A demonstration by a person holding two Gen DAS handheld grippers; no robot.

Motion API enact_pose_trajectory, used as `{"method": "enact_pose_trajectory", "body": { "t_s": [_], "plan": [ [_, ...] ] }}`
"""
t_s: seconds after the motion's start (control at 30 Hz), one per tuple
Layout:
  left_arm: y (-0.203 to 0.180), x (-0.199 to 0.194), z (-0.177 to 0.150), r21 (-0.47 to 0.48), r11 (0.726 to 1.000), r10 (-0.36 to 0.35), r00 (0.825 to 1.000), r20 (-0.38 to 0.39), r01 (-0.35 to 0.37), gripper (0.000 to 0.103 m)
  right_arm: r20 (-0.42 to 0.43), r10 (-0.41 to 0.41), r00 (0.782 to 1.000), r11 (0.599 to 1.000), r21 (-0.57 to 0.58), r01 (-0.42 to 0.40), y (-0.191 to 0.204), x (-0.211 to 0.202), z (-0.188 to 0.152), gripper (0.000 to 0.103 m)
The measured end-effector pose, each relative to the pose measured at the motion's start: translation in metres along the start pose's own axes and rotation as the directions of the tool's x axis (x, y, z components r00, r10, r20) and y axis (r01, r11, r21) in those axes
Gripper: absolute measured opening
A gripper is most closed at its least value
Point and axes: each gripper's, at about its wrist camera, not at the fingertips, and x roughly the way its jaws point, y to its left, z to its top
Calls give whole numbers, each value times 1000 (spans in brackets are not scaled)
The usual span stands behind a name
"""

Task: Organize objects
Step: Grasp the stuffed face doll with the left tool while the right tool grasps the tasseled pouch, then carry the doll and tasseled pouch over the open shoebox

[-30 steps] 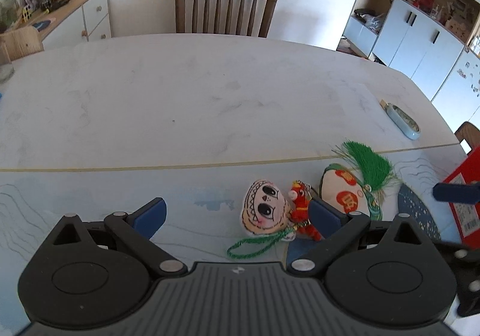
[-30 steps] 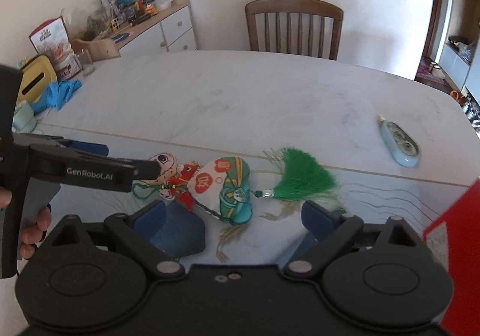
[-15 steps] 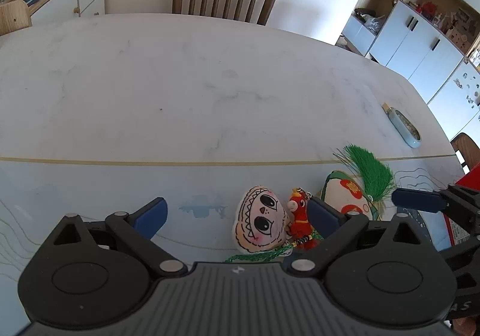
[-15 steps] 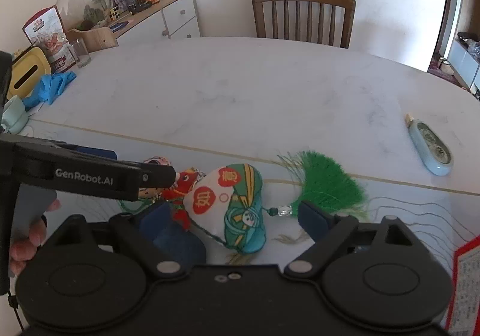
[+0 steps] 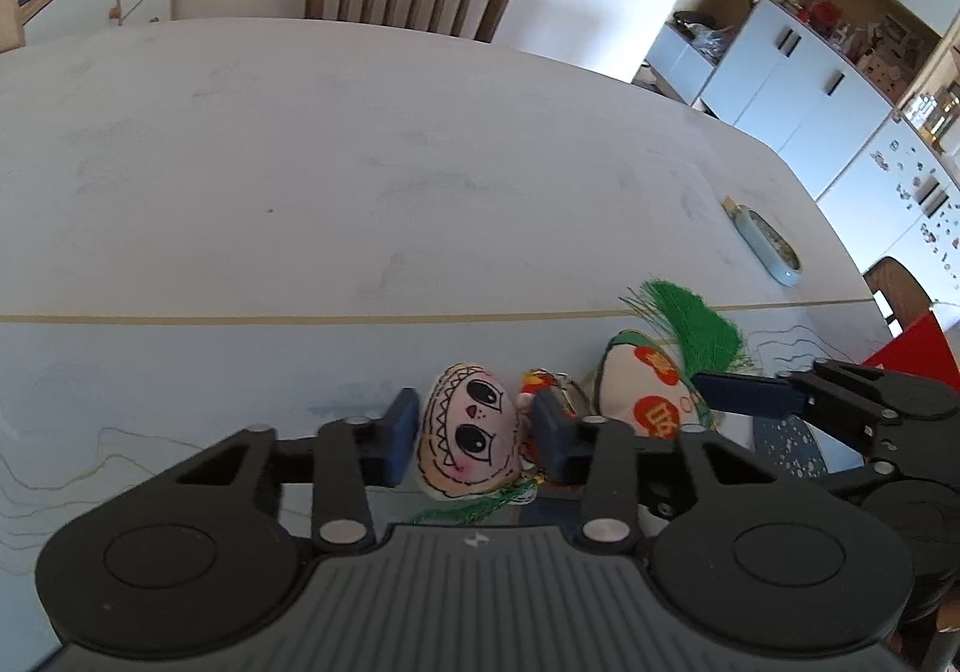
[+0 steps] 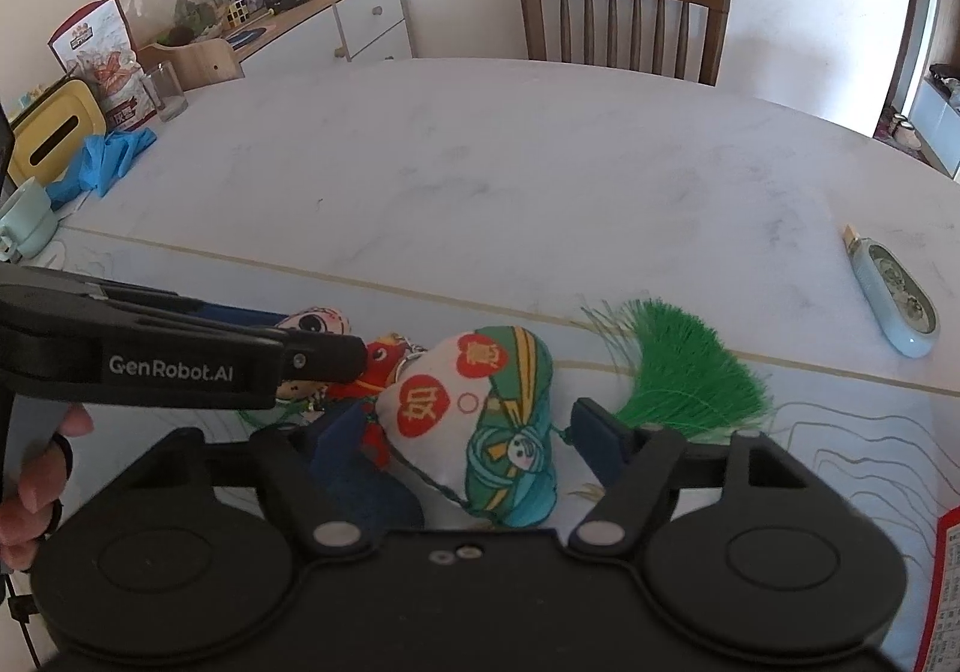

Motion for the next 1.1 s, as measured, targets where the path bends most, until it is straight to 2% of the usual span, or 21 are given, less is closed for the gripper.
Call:
{"method": "enact_pose_trajectory", "body": {
  "t_s": [0.07, 0.27, 0.53, 0.87, 1.1],
  "plan": [
    [-3, -2, 0, 18, 1000, 7, 1000, 6, -7, 36, 1, -3, 1000, 1000, -2, 3, 1, 0, 0, 64],
    [-3, -8, 0, 3, 1000, -4, 1000, 7, 4, 33, 11, -18, 1000, 1000, -15, 18, 4, -4, -2, 54],
    [-9, -28, 2, -6, 1000, -31, 999, 29, 31, 32, 59, -8, 998, 1000, -22, 10, 3, -32, -9, 53],
    [-36, -63, -4, 13, 998, -69, 997, 45, 69, 32, 131, 13, 991, 1000, 10, -14, -5, -90, -22, 53],
    [-73, -85, -13, 82, 994, -78, 996, 46, 74, 32, 157, -1, 988, 1000, 30, -3, -12, -136, -35, 53]
  ]
}}
